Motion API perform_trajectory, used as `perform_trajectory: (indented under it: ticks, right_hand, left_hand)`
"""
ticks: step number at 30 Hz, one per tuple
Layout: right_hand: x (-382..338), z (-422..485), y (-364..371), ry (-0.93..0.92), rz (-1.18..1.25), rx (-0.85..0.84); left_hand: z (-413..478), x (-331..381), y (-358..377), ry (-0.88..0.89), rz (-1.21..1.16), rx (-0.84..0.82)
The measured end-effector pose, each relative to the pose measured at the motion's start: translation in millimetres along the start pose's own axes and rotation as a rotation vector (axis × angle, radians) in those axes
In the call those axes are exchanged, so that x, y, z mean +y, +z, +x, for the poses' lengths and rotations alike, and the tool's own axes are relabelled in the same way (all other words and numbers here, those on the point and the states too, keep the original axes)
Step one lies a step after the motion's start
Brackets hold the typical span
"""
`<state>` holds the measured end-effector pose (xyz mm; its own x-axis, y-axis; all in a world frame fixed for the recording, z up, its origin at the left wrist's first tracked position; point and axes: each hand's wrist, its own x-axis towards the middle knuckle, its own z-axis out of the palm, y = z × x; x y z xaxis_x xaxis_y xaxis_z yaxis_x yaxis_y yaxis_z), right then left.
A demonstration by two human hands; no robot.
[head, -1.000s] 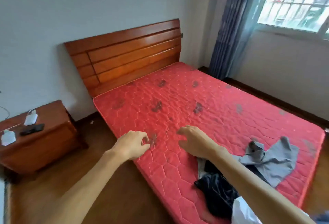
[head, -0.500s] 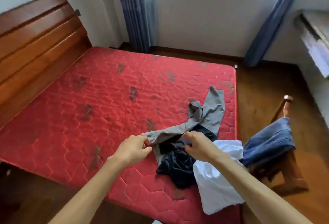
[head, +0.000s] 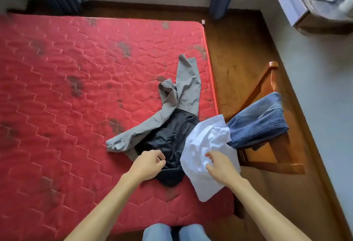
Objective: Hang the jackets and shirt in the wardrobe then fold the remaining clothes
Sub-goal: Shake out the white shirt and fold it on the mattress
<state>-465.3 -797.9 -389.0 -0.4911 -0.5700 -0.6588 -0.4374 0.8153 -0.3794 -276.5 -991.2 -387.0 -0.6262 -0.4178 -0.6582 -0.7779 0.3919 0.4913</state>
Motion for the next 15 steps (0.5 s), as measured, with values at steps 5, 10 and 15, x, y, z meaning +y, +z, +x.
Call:
perform_trajectory:
  ticks: [5, 10, 15]
  right_hand:
    - [53.0, 14.7, 18.9, 0.205, 0.157, 0.020]
    - [95.0, 48.4, 31.7, 0.372, 0.448, 0.097]
    - [87.0, 95.9, 47.3, 0.336, 0.608, 0.070]
  left_hand:
    - [43.4, 9.2, 45.8, -0.026, -0.085, -0.136]
    - [97.2, 35.0, 94.8, -0.069, -0.272, -0.136]
    - [120.1, 70.2, 133.5, -0.111, -0.433, -0.230]
